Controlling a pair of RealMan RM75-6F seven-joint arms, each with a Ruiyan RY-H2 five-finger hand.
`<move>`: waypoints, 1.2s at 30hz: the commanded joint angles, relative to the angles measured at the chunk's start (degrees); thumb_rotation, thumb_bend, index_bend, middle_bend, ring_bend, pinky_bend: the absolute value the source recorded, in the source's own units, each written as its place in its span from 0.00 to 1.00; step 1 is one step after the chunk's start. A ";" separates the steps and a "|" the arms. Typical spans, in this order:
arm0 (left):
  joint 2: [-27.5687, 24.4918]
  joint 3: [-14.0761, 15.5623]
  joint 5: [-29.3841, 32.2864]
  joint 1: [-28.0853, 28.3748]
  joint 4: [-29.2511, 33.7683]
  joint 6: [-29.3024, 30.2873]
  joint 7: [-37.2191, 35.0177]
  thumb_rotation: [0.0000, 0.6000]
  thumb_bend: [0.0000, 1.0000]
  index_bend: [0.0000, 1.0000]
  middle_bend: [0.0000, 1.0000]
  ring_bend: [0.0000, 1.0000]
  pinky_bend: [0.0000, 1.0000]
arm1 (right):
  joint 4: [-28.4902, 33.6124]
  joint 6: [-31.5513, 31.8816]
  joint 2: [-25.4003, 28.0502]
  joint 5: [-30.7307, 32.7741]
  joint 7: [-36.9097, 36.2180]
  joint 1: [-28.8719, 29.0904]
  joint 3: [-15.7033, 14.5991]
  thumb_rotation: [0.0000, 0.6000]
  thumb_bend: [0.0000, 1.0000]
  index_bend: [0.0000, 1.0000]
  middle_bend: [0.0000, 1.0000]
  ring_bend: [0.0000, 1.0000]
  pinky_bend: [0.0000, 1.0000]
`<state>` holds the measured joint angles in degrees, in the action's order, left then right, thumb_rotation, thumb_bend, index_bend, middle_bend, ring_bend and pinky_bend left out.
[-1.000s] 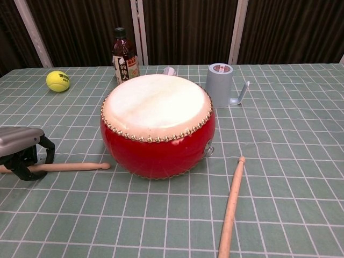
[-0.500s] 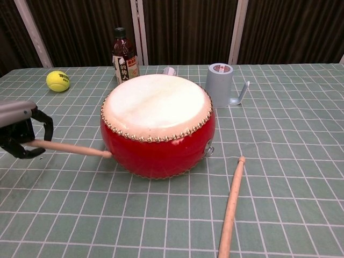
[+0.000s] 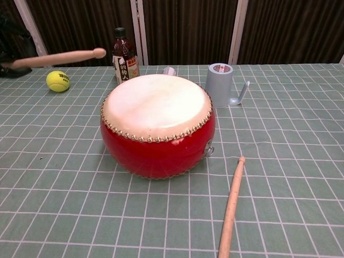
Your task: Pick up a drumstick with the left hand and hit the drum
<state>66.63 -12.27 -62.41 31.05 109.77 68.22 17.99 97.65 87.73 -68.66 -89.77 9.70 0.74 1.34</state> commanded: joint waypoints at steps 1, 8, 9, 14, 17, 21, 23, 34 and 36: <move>1.08 -4.13 3.20 3.35 -0.21 -0.23 1.13 1.00 0.53 0.74 1.00 1.00 1.00 | 0.01 -0.08 -0.01 0.03 -0.03 0.04 0.00 1.00 0.25 0.00 0.00 0.00 0.04; 10.02 -10.26 6.76 10.35 -6.04 1.62 3.79 1.00 0.53 0.74 1.00 1.00 1.00 | -0.12 -0.05 -0.02 0.03 -0.44 0.04 -0.01 1.00 0.25 0.00 0.00 0.00 0.04; 11.61 -10.77 7.19 11.35 -7.46 1.87 4.23 1.00 0.53 0.74 1.00 1.00 1.00 | -0.07 -0.03 0.02 0.03 -0.56 0.02 -0.02 1.00 0.25 0.00 0.00 0.00 0.04; 18.12 -9.42 9.91 14.95 -14.73 0.92 8.56 1.00 0.53 0.74 1.00 1.00 1.00 | -0.16 -0.10 0.14 0.31 -1.17 0.06 0.11 1.00 0.25 0.00 0.00 0.00 0.04; 18.20 -3.82 16.52 17.11 -17.87 -4.22 20.50 1.00 0.53 0.74 1.00 1.00 1.00 | -0.28 -0.35 0.17 0.81 -1.62 0.13 0.31 1.00 0.25 0.00 0.00 0.00 0.04; 17.19 -0.23 27.68 19.09 -17.32 -7.44 31.25 1.00 0.53 0.74 1.00 1.00 1.00 | -0.18 -0.53 0.28 1.39 -2.05 0.23 0.60 1.00 0.25 0.00 0.00 0.00 0.04; 15.85 1.06 33.50 20.18 -16.00 -8.44 35.65 1.00 0.53 0.74 1.00 1.00 1.00 | -0.07 -0.51 0.36 1.52 -2.11 0.20 0.65 1.00 0.25 0.00 0.00 0.00 0.04; 11.41 -7.76 23.71 17.30 -6.64 -0.96 17.72 1.00 0.53 0.74 1.00 1.00 1.00 | 0.10 0.06 0.21 1.35 -1.51 -0.09 0.54 1.00 0.25 0.00 0.00 0.00 0.04; 10.51 -9.17 18.66 16.43 -5.01 0.74 13.81 1.00 0.53 0.74 1.00 1.00 1.00 | 0.11 0.01 0.18 1.44 -1.28 -0.12 0.51 1.00 0.25 0.00 0.00 0.00 0.04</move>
<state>79.69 -16.15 -23.14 50.25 99.33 64.46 48.24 97.76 87.76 -68.47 -88.35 8.38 0.63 1.87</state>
